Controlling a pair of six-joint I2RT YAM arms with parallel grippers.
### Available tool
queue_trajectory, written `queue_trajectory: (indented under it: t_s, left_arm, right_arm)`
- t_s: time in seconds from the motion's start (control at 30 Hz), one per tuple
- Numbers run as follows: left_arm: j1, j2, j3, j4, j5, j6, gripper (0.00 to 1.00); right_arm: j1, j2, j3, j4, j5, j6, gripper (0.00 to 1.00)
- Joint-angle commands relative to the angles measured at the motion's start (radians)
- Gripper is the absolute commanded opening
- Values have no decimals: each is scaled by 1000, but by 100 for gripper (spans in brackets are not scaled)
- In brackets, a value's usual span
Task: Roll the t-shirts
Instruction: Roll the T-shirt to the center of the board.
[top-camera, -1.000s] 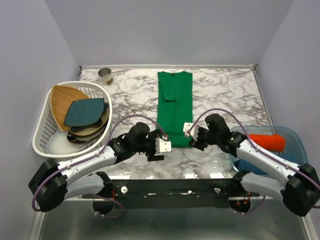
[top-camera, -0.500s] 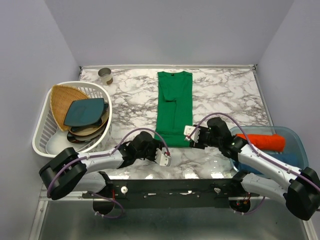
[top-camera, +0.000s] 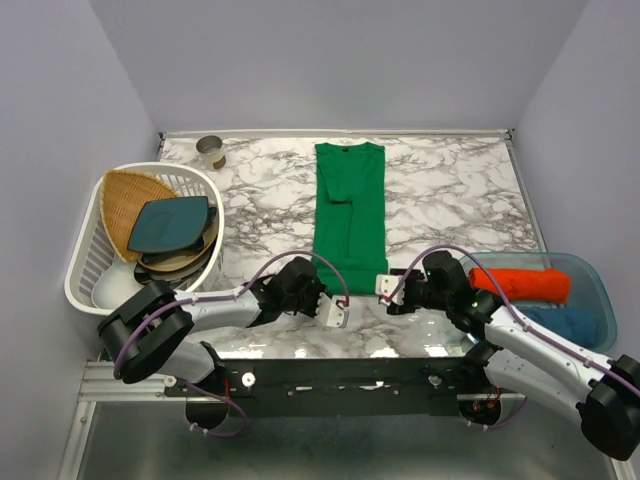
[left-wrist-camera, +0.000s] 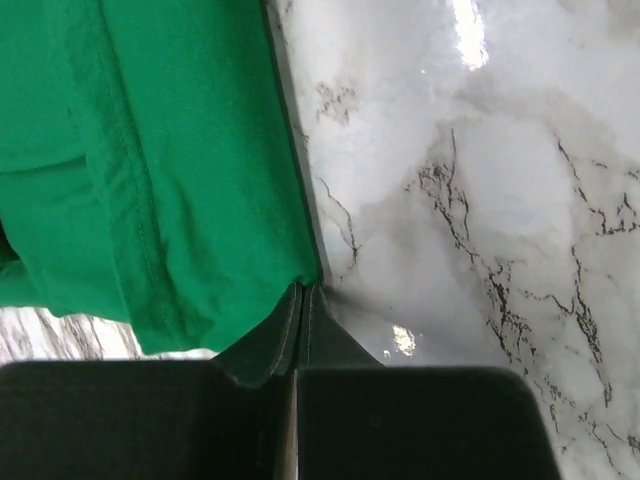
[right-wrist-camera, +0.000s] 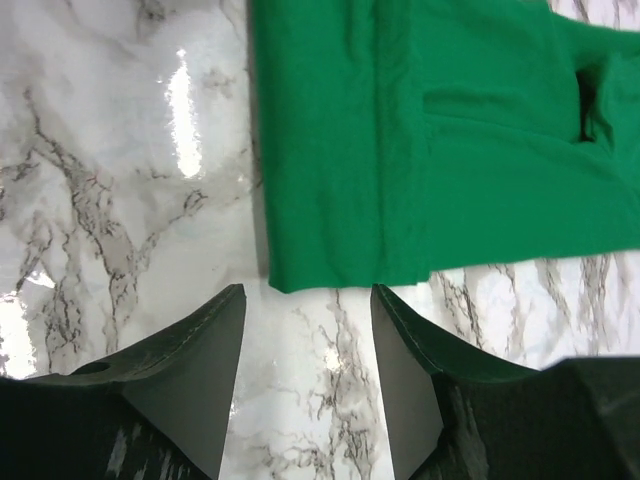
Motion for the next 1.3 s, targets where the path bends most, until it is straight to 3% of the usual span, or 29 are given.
queue_trajectory:
  t_s: [0.0, 0.27, 0.6, 0.9, 1.27]
  left_arm:
    - [16, 1, 109, -189, 73, -88, 0]
    - [66, 1, 271, -407, 237, -316, 0]
    - [165, 3, 342, -460, 383, -496, 0]
    - [219, 27, 379, -492, 501, -553, 0]
    - [288, 34, 394, -535, 598, -594, 0]
  right_arm:
    - [21, -2, -27, 1, -111, -92, 61]
    - [51, 61, -39, 73, -115, -89, 62]
    - [136, 106, -90, 243, -4, -29, 63]
    - [238, 274, -65, 408, 177, 71, 71]
    - [251, 351, -120, 546, 231, 0, 69]
